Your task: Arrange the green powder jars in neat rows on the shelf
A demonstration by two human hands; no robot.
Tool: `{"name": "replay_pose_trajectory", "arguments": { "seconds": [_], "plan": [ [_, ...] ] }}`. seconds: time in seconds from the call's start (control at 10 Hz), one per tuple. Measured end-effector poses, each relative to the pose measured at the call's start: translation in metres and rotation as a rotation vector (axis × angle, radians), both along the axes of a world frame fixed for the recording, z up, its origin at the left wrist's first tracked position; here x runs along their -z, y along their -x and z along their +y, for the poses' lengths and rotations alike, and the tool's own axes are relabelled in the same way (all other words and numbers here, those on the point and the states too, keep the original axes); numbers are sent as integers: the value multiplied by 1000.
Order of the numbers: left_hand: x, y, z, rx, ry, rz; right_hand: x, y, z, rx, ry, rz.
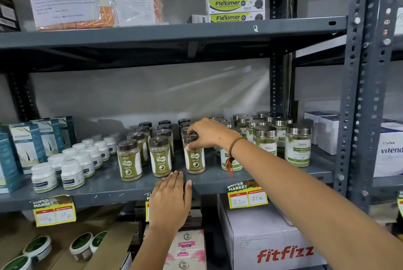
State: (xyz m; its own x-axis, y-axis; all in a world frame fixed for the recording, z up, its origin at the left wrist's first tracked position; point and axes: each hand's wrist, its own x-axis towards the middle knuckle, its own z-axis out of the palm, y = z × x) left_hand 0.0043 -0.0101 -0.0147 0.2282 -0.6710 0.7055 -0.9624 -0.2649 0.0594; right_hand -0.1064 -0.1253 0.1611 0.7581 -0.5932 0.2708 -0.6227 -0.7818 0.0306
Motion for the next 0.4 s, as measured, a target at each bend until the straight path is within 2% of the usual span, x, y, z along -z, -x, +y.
{"name": "replay_pose_trajectory", "arguments": {
  "seconds": [0.2,0.4],
  "plan": [
    [0,1,-1,0,6,-8,1,4,6,9,12,10],
    [2,-3,-4,23,-13,26,2,17,8,-8,103,-73]
  ]
}}
